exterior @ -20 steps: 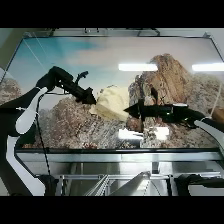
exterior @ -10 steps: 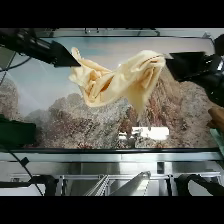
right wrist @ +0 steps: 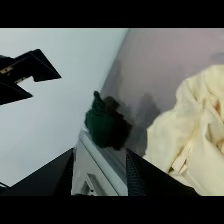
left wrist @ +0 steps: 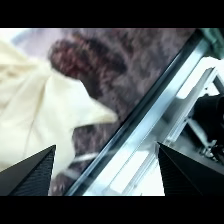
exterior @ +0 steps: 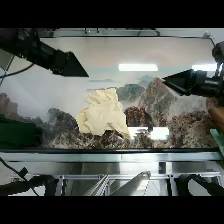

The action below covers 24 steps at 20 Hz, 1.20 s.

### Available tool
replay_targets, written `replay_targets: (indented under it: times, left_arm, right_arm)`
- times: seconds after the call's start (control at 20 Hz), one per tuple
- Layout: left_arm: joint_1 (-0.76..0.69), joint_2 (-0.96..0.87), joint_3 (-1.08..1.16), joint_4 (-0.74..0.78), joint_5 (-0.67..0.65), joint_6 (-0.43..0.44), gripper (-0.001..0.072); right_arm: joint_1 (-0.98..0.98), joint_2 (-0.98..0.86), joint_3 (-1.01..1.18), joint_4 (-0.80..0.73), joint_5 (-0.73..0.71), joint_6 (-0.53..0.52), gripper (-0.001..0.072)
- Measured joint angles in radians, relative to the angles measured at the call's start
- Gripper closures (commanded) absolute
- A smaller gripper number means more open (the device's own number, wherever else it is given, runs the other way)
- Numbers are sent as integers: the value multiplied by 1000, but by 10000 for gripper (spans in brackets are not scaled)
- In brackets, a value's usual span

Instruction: Fold the shirts.

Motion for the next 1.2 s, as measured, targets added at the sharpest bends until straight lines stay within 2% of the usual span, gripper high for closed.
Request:
replay_targets:
  times: [0.3,0.55,0.75,1.05,1.1,1.15,1.2]
  left_arm:
    - [132,45,-394,100,-77,17,-5]
    - [257,19,-730,51,-239,98,11]
    - [260,-92,-853,-44,-288,172,12]
    - [135,-233,-827,-106,-293,208,13]
    - [113,-243,-811,-109,-293,211,105]
    - [92,-250,-794,-110,-304,214,351]
    - [75,-256,-777,-111,-308,217,549]
  right_arm:
    - [67,-42,-88,-230,-113,79,346]
    - [286,-195,-200,-305,-275,108,346]
    - [454,-356,-221,-265,-373,111,346]
    - [556,-475,-224,-127,-404,55,348]
    - [562,-480,-224,-116,-407,51,349]
    - [566,-484,-224,-109,-410,48,348]
    - [569,-487,-224,-103,-414,47,348]
